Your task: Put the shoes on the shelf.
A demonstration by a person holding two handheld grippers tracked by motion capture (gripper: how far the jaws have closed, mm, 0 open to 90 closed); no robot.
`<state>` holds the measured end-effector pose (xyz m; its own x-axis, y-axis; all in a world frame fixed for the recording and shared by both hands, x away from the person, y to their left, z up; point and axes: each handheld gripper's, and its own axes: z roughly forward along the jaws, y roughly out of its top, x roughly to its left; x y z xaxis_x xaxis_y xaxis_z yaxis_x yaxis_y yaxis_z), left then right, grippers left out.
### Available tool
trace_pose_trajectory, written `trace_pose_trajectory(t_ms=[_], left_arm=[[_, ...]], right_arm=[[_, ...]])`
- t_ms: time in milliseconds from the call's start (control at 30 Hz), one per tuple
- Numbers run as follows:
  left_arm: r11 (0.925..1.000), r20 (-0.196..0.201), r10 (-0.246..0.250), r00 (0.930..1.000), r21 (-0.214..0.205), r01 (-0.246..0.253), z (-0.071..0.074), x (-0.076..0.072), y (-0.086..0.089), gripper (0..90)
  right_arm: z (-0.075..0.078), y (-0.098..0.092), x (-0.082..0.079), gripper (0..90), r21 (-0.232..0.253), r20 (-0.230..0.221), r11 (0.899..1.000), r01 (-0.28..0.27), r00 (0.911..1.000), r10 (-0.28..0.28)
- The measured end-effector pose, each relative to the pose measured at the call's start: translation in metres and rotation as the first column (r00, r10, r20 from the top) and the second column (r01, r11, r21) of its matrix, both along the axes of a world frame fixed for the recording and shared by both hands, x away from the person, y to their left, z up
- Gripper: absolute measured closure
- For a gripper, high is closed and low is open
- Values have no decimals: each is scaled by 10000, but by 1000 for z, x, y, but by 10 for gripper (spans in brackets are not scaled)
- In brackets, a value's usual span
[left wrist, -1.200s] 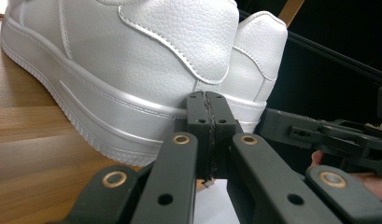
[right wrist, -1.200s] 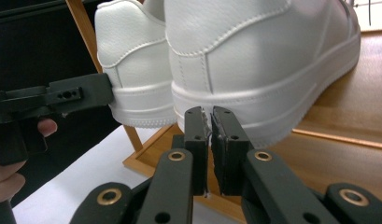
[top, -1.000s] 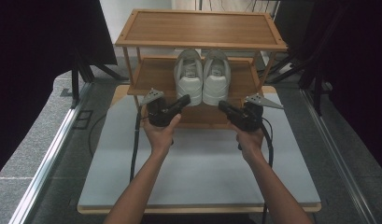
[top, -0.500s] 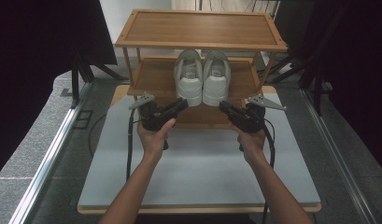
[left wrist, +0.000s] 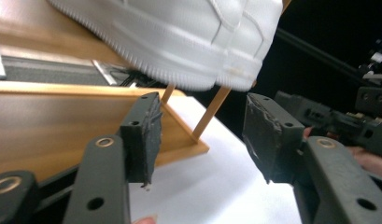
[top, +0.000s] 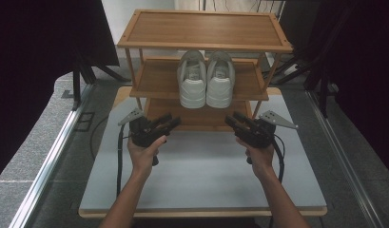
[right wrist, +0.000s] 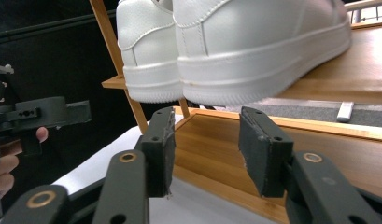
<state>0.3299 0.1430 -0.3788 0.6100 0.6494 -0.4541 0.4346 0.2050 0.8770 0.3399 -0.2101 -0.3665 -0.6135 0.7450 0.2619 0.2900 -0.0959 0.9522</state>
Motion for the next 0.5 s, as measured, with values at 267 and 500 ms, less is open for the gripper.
trace_pose_trajectory(t_ms=[267,500], left_arm=[[9968,23,71,10000,791,-73,-14,-30,8,405],[9937,-355,313,9989,1088,-273,-39,-50,22,391]], right_arm=[[-26,-31,-27,491,76,48,9996,280,9996,-281],[-55,-58,-48,462,-781,-87,9926,933,9955,-943]])
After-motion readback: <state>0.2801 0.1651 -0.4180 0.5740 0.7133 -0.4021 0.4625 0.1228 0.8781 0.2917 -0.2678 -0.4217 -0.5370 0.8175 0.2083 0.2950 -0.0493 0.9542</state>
